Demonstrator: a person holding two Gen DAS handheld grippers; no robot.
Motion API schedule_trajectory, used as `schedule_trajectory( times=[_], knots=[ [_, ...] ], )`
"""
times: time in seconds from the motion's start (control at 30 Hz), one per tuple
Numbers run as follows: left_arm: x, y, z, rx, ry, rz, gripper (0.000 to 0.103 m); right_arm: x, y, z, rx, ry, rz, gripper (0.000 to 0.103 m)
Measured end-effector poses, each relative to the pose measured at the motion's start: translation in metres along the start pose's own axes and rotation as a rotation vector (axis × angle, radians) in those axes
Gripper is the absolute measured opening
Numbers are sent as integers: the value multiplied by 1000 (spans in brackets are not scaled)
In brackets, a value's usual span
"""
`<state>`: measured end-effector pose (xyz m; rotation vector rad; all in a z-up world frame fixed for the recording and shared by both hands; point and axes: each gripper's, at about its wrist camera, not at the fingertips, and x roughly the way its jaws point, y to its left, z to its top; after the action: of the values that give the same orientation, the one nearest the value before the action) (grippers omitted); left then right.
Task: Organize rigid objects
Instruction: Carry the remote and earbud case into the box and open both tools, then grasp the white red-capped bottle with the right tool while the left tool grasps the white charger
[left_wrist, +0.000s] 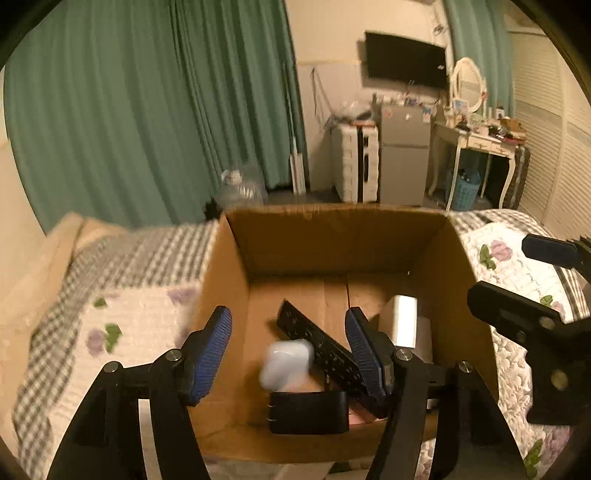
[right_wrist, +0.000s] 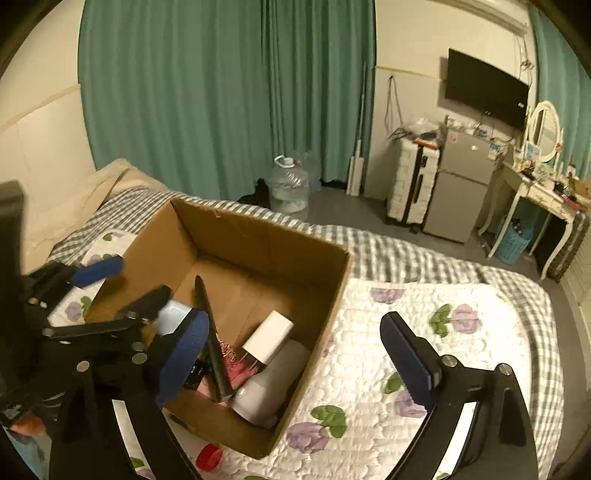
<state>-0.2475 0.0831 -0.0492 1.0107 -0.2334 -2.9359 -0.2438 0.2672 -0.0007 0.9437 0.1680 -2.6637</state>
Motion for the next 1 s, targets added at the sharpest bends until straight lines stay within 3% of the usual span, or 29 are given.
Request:
schedule_trajectory(
  times=[0.3, 0.5, 0.6, 0.77, 1.0],
  knots=[
    [-74, 31, 6, -41, -40, 8, 67, -69, 17, -3, -42, -96, 6, 95],
    [-117, 53, -29, -93, -22, 17, 70, -113, 34, -39, -23, -151, 46, 103],
    [-116, 58, -55, -110, 28, 18, 70, -107, 46, -62, -38, -117, 93, 103],
    [-93, 58, -106, -147, 97, 35, 70, -68, 71, -97, -116, 14, 144, 103],
    [-56, 60, -157, -150, 186, 44, 70, 8, 108, -138, -344, 212, 89, 103]
  ],
)
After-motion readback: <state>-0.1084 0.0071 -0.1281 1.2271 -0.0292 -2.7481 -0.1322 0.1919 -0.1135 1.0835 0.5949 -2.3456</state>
